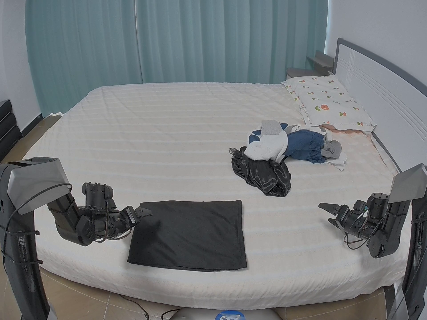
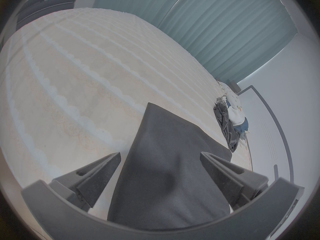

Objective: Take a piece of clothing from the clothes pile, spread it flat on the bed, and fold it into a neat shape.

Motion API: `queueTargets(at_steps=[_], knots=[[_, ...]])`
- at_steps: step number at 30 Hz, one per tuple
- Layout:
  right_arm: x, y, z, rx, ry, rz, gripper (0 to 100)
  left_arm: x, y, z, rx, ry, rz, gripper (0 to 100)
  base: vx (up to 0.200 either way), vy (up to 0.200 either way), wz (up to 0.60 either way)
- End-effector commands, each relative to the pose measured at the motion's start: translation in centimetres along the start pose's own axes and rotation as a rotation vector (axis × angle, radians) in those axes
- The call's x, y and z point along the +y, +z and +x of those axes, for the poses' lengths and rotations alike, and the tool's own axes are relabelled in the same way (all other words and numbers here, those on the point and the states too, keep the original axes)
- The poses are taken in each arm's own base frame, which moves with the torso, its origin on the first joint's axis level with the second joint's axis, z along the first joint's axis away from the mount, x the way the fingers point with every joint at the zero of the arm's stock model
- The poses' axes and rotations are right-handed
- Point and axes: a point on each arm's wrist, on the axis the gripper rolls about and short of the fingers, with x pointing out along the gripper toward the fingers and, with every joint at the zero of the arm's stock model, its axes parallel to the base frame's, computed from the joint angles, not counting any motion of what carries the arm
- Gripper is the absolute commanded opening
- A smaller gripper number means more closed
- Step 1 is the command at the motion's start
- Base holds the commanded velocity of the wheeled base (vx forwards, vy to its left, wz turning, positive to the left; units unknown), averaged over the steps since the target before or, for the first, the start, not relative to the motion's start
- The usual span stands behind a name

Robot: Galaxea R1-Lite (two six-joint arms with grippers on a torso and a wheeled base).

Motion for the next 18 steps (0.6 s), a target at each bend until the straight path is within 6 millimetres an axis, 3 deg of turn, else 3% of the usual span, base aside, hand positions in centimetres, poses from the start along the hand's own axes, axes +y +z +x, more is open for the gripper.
queueTargets(at_steps=[1,18], knots=[[0.1,-0.2,0.2,0.006,0.007,-0.003,100,0.5,-0.1,0.9,0.004,0.011,0.002,100,0.000,0.000,0.00],[0.2,-0.2,0.3,0.002,0.011,-0.007,100,1.4,-1.1,1.8,0.019,0.023,0.149,100,0.000,0.000,0.00]])
